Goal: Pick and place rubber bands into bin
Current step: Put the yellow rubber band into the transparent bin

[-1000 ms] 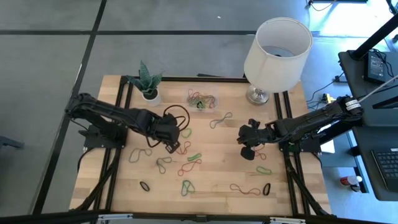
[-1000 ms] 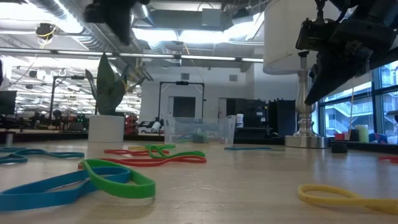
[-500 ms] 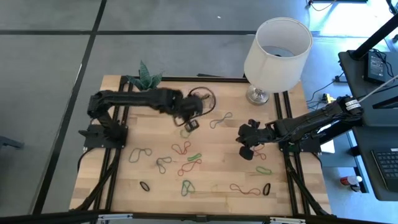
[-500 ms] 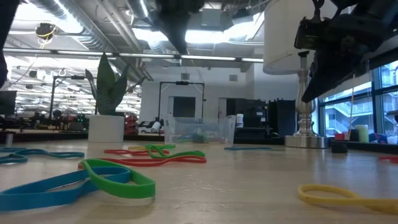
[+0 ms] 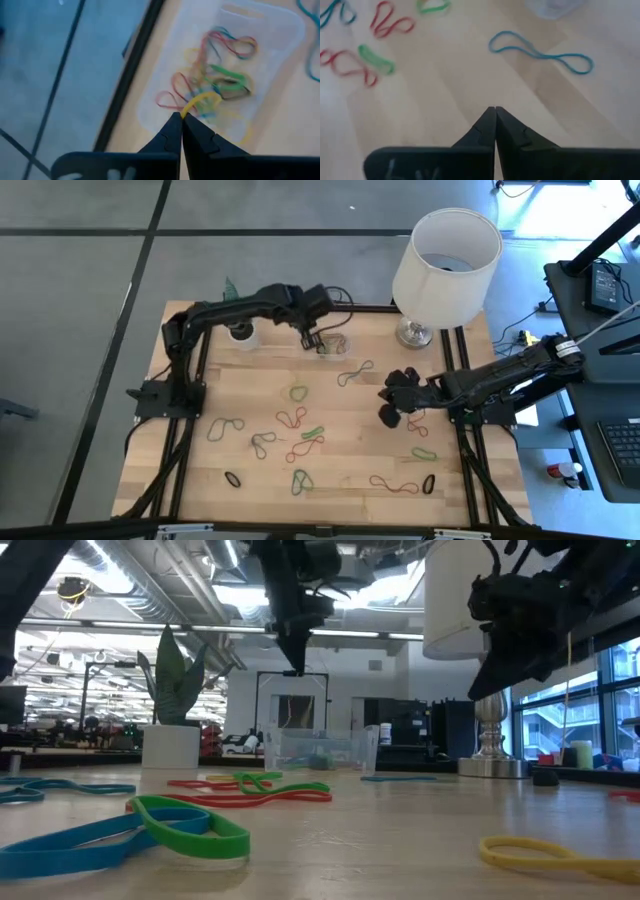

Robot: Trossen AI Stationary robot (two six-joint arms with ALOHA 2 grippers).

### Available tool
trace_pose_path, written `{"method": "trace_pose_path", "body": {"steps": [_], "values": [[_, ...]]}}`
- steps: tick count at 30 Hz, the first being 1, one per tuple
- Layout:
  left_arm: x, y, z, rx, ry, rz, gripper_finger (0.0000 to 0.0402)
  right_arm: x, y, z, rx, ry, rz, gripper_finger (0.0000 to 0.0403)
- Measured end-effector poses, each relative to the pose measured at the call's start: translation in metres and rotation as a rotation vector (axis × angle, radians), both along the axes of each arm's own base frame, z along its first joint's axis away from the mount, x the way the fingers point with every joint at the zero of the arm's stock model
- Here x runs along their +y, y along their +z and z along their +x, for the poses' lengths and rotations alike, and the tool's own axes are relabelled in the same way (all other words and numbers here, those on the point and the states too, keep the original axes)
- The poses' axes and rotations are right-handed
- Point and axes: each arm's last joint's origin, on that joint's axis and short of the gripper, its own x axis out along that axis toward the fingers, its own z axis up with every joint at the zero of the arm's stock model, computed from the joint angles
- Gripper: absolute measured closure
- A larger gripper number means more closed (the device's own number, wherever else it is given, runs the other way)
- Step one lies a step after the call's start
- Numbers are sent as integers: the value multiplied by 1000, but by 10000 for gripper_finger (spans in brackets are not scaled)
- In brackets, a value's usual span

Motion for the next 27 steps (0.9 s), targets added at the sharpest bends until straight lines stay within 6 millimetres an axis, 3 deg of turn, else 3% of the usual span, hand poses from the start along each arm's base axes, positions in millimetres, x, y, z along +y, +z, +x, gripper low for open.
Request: {"method": "trace_pose_path", "body": {"steps": [10, 15, 18, 27], "values": [[35, -10, -5, 30, -42, 18, 400, -22, 0, 3, -16, -134, 17, 393], [37, -25, -2, -8, -101, -152, 400, -29, 0, 4, -17, -169, 17, 393], [32, -41, 3, 14, -116, -260, 400, -33, 0, 4, -24, -197, 28, 393], [46, -106, 25, 154, -114, -249, 400, -38, 0, 4, -27, -227, 31, 393]]}}
